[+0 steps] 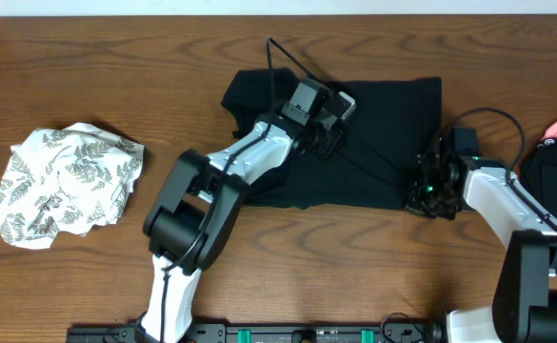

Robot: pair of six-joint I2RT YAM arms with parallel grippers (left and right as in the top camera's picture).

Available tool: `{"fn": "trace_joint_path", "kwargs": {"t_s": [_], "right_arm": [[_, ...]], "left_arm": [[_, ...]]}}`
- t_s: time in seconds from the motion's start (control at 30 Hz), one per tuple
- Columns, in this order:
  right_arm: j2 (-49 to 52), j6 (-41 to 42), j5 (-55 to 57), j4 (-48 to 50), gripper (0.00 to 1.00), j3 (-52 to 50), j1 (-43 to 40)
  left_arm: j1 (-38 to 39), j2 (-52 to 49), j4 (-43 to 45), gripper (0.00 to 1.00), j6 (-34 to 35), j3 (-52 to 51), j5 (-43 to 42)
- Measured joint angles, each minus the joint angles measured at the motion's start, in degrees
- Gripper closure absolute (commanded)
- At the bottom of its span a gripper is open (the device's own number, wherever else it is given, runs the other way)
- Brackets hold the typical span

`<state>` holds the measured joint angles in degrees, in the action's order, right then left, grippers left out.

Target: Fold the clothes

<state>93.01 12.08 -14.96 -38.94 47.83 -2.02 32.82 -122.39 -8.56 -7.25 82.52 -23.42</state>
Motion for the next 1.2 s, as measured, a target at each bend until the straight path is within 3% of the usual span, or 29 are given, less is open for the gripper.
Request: {"fn": "trace_joint_path", "kwargs": {"t_s": [0.53,0.93,1.2], "right_arm": [[3.17,-0.13,4.66,10.03,0.99,-0.39,0.04],[4.55,-1.66,3.85,-4.44,0.99,1.86,4.28],[2.69,-2.05,3.87,-3.72,0.99,0.15,5.4]], "left_arm": [[0.0,4.72,-1.16,0.63,0.13,0.02,0.0],[0.0,4.72,-1.22,0.63,0.13,0.02,0.02],[0.02,4.72,1.38,0.63,0.17,0.02,0.0]]}}
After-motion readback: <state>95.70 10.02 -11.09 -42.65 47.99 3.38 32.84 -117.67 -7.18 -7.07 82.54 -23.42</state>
